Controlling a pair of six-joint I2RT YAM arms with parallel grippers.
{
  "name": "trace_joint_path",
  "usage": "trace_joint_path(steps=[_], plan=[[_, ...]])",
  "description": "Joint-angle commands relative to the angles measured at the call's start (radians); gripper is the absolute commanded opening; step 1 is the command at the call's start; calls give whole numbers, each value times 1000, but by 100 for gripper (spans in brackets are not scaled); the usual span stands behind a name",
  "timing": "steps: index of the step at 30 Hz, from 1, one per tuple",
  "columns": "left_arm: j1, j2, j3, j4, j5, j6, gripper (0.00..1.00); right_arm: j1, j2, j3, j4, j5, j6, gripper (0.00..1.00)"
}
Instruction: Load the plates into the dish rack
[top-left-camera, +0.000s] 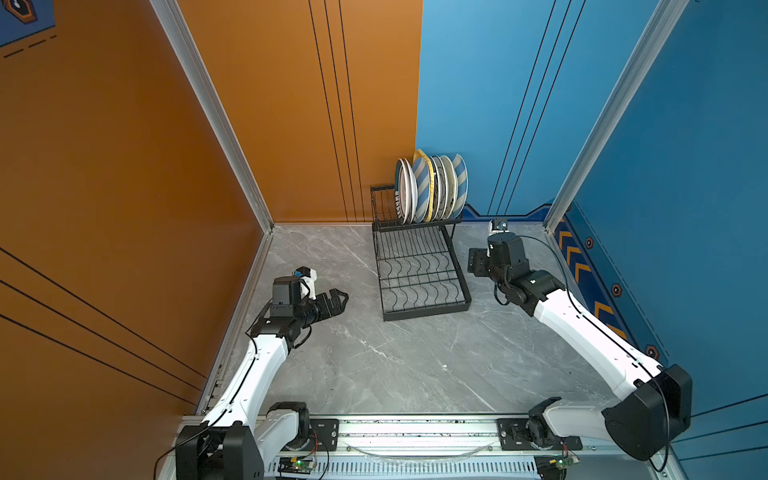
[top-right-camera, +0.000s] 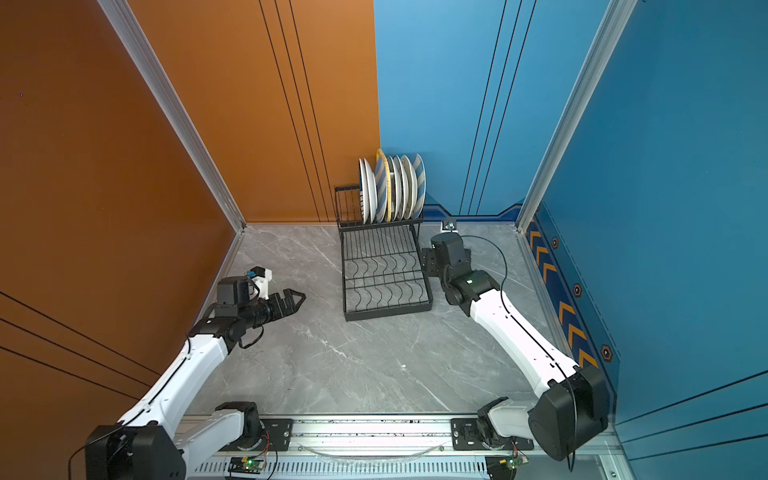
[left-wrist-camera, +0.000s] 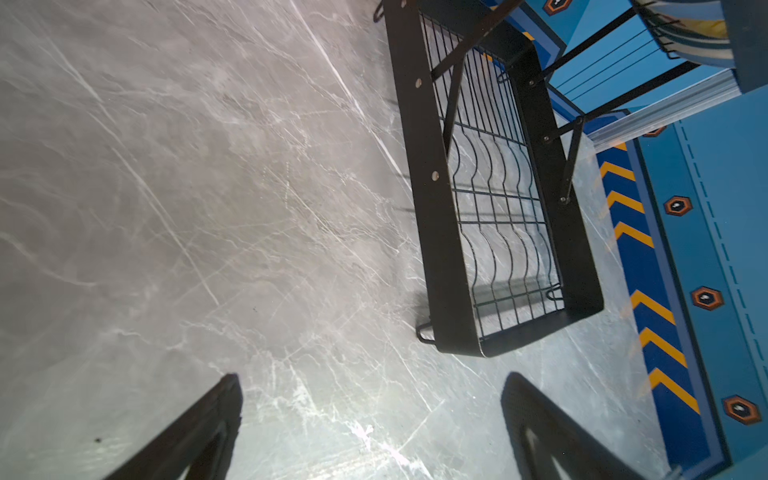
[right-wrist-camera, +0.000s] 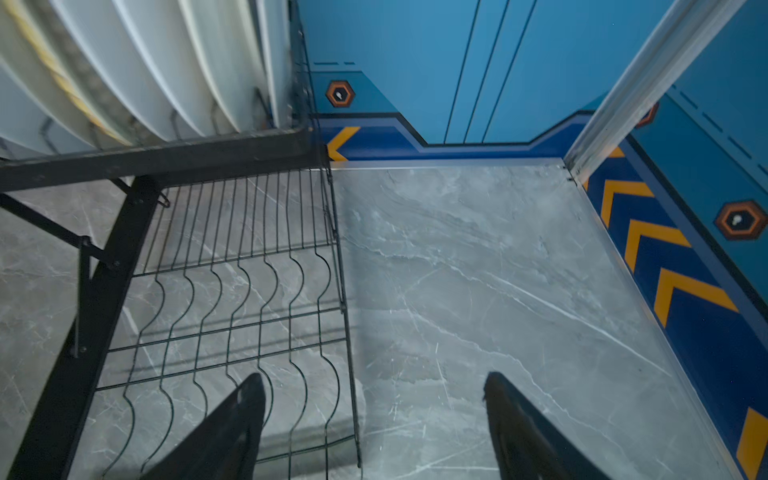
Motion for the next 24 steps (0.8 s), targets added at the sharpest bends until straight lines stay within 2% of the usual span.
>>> trace_joint_path(steps=[1, 6, 9, 13, 17, 24], plan=[[-1, -14, -4, 32, -121, 90, 98, -84, -39, -94, 121, -113, -32, 89], [2, -2, -62, 169, -217, 132, 98, -215, -56, -248, 269, -172, -68, 94], [4, 18, -100, 253, -264, 153, 98, -265, -70, -339, 354, -159, -90, 100], [4, 48, -164, 388, -337, 184, 98, -327, -90, -453, 468, -141, -105, 100], [8, 71, -200, 490, -403, 211, 98, -366, -95, -540, 558, -137, -127, 100], [7, 123, -245, 646, -476, 272, 98, -367, -38, -684, 869, -134, -176, 100]])
